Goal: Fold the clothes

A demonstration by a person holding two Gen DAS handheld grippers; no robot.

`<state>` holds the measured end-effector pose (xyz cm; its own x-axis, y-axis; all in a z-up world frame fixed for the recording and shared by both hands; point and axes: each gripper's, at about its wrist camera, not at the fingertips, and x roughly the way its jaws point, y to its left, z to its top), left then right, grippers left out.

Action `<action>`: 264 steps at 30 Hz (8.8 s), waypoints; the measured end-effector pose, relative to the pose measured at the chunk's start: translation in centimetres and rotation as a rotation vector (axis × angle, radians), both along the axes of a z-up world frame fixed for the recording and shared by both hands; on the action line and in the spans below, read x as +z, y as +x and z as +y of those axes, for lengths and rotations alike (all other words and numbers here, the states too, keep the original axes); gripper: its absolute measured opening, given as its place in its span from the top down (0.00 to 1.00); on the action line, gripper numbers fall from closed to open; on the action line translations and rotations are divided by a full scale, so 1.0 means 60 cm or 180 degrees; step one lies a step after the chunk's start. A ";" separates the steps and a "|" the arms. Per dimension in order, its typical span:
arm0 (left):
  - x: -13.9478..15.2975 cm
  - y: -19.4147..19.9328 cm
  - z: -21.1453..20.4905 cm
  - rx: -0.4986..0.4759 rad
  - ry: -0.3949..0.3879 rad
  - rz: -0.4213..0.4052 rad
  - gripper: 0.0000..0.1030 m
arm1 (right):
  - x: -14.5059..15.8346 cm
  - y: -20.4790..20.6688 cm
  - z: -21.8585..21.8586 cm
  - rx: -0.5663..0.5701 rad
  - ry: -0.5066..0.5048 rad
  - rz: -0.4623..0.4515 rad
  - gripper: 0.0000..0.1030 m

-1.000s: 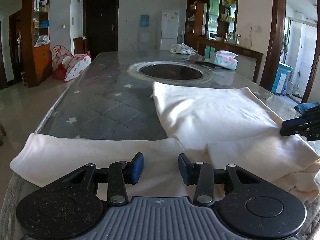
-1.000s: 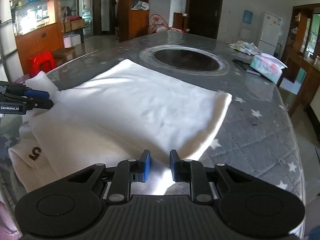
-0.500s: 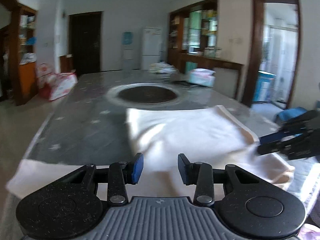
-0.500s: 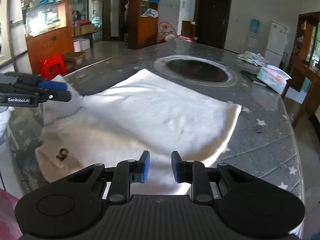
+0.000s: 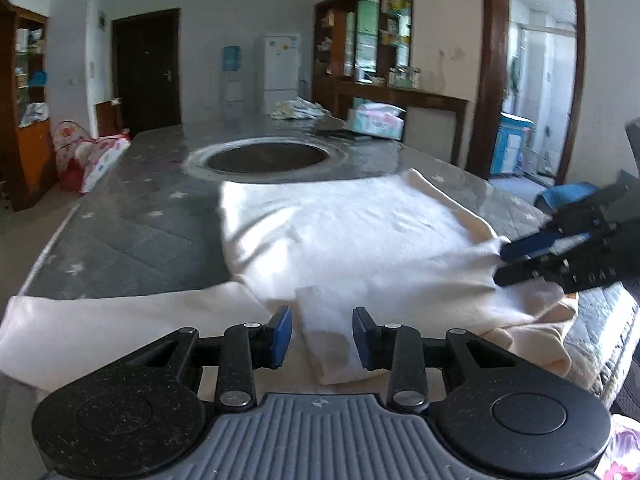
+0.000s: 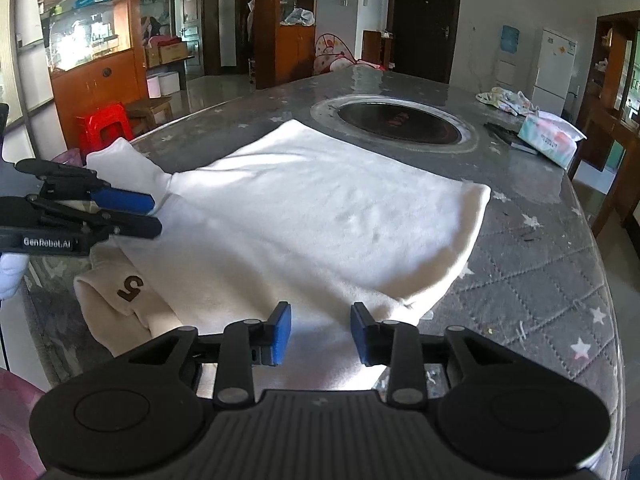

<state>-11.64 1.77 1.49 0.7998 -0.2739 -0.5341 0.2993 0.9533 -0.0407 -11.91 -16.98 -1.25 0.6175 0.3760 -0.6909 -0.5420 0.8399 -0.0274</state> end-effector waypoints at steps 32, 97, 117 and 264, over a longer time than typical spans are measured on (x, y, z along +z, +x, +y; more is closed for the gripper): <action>-0.010 0.015 0.291 0.2397 -0.0144 0.0189 0.57 | 0.009 0.006 0.193 0.1128 0.0050 -0.0035 0.64; 0.025 0.000 0.010 -0.0032 -0.0263 0.0195 0.77 | 0.034 -0.020 -0.017 0.0006 0.0478 -0.0237 0.65; 0.043 0.083 -0.005 -0.0248 -0.0224 0.0229 0.80 | 0.003 0.006 0.021 0.0167 0.0322 -0.0061 0.65; 0.098 0.055 -0.019 -0.1086 0.0727 -0.0503 0.93 | 0.135 0.032 -0.029 0.0741 0.0071 -0.0081 0.93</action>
